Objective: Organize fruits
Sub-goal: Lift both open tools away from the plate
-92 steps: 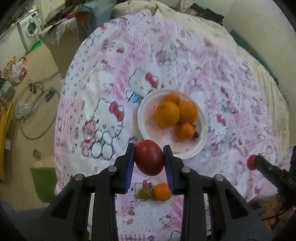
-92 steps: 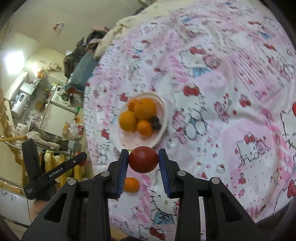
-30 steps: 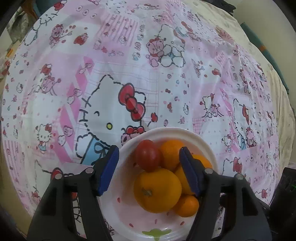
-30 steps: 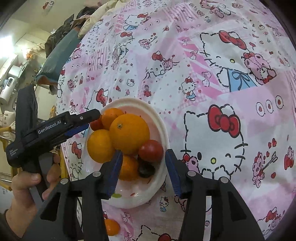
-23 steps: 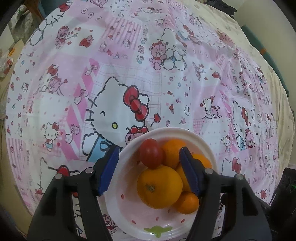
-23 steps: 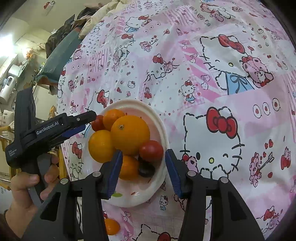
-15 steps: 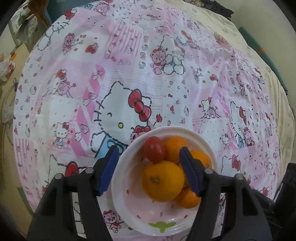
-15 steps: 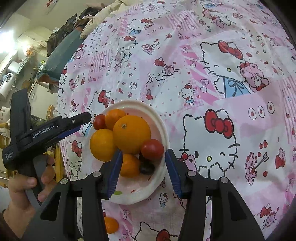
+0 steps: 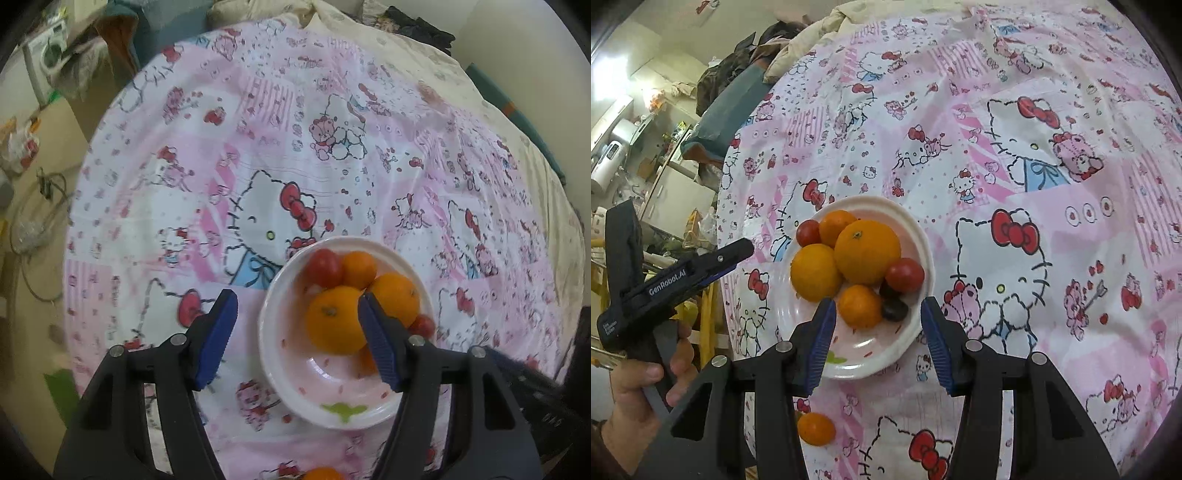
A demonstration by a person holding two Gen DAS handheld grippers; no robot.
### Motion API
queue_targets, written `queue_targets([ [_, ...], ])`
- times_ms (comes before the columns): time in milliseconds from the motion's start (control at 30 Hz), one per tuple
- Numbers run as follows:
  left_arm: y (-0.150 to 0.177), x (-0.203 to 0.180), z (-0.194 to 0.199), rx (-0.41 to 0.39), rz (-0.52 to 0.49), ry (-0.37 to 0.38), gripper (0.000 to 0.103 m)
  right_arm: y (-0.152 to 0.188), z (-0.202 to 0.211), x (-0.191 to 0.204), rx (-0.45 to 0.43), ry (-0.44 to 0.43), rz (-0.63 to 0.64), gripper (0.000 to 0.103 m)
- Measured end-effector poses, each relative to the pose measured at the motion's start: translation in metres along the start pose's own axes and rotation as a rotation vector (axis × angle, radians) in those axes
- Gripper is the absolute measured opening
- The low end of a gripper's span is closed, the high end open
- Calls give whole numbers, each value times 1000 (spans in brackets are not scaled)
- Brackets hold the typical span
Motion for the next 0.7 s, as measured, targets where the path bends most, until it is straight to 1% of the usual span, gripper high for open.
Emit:
queue_targets([
  [133,7,7,15,-32,-33,-17,64,7,13,7,-19,-11,2,51],
  [267,21,19,32,-52,-53,-35,64,15,26,15,-35,-21,9,51],
  [500,53,40,51,-32,-20,-59,64,32,32,21,-38,-39,-7,52],
  [533,57,40,54,-33,-23,-60,64,35,32,22,-37,-43,-9,53],
  [567,62,40,57,-34,-29,-63,67,38,32,24,-35,-47,-10,55],
  [600,67,40,61,-36,-35,-67,75,41,32,25,-35,-49,-11,58],
  [667,76,37,68,-45,-45,-62,82,47,33,26,-35,-54,-16,62],
  [700,80,36,71,-48,-52,-60,83,49,33,27,-30,-57,-19,64],
])
Point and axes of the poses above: each gripper's, at about its wrist camera, not at the fingertips, and z roughly against the way its jaws point, x to its left, y to its underside, the point moved 4 cm from there along -z, roughly the way its jaws point, and after that the axes turned 8 degrees about z, right-handed, at the moved point
